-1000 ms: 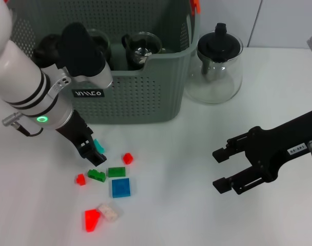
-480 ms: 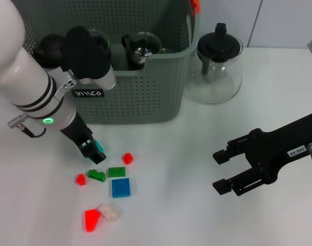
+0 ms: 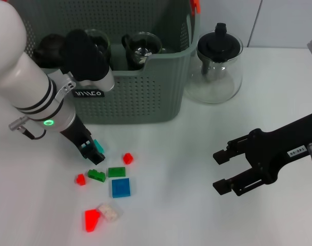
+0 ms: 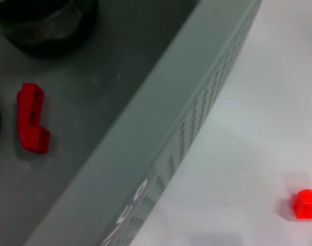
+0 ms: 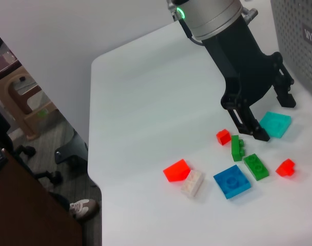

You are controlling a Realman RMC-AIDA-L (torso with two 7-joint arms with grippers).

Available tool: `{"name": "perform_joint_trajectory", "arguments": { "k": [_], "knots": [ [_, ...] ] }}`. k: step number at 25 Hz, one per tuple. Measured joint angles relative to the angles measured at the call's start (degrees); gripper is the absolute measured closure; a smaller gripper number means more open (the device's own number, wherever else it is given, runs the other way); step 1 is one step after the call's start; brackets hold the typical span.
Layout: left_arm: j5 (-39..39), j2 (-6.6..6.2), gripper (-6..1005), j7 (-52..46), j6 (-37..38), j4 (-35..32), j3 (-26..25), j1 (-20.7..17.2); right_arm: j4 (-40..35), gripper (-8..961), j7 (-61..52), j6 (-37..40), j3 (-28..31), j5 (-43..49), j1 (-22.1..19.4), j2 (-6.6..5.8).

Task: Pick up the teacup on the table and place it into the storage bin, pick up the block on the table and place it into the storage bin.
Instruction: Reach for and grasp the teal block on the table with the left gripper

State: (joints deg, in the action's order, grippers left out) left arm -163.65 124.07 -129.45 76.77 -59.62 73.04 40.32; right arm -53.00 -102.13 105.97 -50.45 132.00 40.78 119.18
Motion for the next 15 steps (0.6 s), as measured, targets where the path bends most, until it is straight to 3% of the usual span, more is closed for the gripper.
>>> {"name": "perform_joint_trajectory", "arguments": {
  "k": [7, 15],
  "knots": [
    [0.0, -0.16, 276, 0.0, -0.4, 1.7, 0.0, 0.3, 0.0, 132, 0.0, 0.0, 0.0, 0.0, 0.0, 0.04],
    [0.0, -0.06, 484, 0.0, -0.7, 1.8, 0.0, 0.3, 0.0, 131, 0.0, -0.1, 0.0, 0.1, 0.0, 0.00]
  ]
}}
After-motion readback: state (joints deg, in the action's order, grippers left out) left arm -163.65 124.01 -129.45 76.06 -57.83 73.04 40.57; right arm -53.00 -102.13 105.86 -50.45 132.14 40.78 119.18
